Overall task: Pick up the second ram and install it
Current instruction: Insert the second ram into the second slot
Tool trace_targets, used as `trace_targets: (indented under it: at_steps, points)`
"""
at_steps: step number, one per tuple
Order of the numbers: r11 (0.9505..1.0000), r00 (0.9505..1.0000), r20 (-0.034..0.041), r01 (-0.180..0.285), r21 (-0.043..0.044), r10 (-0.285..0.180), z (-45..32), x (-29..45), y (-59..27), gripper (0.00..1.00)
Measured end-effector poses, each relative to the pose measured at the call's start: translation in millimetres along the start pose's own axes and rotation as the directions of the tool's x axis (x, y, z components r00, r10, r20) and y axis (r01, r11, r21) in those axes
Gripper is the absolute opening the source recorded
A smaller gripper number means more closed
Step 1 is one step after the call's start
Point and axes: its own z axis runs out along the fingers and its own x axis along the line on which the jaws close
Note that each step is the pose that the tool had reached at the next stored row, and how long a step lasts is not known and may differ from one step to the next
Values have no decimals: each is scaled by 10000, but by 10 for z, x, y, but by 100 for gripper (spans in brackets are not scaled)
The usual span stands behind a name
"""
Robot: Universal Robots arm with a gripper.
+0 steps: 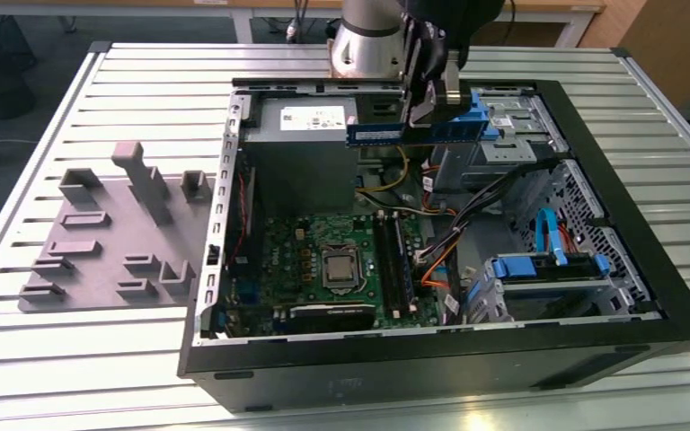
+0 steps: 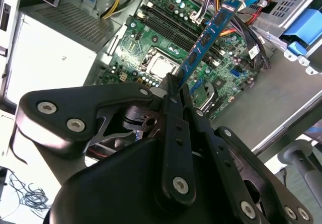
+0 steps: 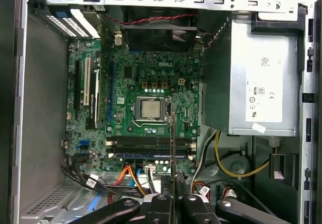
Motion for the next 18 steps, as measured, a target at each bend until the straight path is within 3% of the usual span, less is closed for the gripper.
trace_targets:
  at_steps: [18]
  points:
    - [9989, 9989, -10, 470, -7, -470, 0, 9, 4, 14]
